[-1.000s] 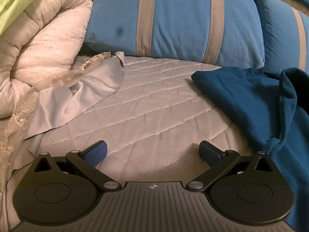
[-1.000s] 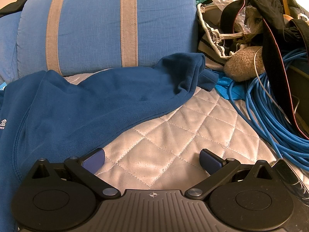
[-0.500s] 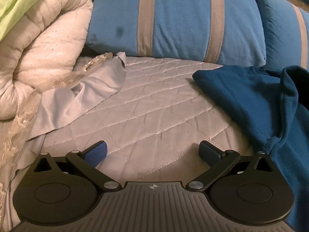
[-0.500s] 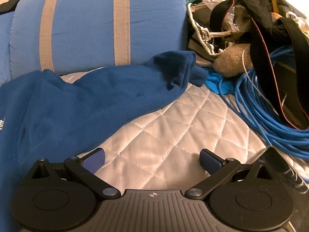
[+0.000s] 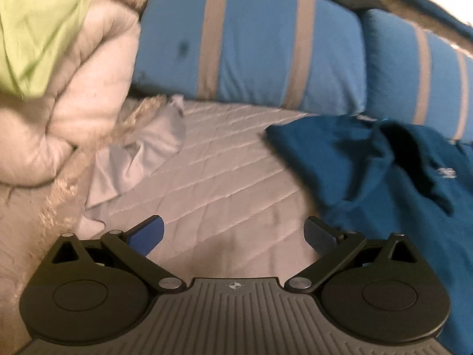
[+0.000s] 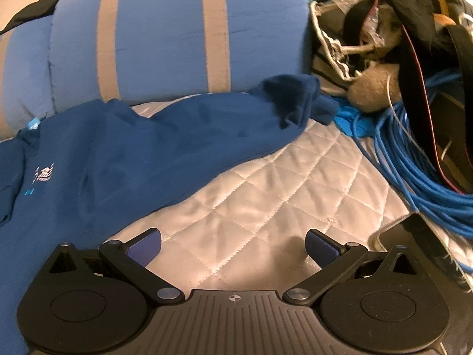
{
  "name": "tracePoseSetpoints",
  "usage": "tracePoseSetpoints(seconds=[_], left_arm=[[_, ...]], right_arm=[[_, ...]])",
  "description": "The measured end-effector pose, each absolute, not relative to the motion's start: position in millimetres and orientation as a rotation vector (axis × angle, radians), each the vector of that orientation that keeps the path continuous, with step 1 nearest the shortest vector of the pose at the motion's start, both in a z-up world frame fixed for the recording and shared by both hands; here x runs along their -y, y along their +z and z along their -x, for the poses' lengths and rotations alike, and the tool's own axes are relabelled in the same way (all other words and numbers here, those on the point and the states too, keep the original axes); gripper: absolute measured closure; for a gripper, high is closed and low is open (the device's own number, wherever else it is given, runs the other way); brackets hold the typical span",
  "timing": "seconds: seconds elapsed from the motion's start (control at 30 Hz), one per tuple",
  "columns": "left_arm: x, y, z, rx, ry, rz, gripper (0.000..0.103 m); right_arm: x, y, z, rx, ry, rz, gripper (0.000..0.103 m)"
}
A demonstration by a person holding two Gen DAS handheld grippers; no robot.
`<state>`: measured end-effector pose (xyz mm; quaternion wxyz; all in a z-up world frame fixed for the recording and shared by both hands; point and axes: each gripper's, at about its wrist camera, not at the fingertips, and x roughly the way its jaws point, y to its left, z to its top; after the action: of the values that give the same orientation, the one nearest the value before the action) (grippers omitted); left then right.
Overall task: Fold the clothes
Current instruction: 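Move the right gripper toward the crumpled dark blue sweatshirt, then grasp the sweatshirt edge with the right gripper and lift it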
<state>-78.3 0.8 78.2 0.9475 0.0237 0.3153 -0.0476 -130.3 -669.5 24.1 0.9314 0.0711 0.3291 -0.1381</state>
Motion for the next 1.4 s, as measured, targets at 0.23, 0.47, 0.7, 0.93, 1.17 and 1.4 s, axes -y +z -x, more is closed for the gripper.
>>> tracePoseSetpoints(seconds=[0.23, 0.47, 0.7, 0.93, 1.17, 1.4], left_arm=[[33, 111, 114, -0.595, -0.196, -0.045, 0.0], [69, 118, 134, -0.575, -0.243, -0.021, 0.0], [94, 108, 141, -0.624, -0.255, 0.038, 0.0], [109, 89, 142, -0.66, -0.252, 0.05, 0.0], [116, 80, 142, -0.68, -0.255, 0.029, 0.0], [113, 74, 138, -0.717, -0.27, 0.059, 0.0]], right_arm=[[656, 39, 116, -0.655, -0.311, -0.129, 0.0], [646, 47, 94, -0.653, -0.326, -0.126, 0.001], [652, 37, 72, -0.678, -0.341, -0.191, 0.01], [652, 25, 58, -0.7, -0.342, -0.232, 0.039], [628, 29, 54, -0.696, -0.309, -0.168, 0.092], [602, 48, 66, -0.687, -0.286, -0.091, 0.094]])
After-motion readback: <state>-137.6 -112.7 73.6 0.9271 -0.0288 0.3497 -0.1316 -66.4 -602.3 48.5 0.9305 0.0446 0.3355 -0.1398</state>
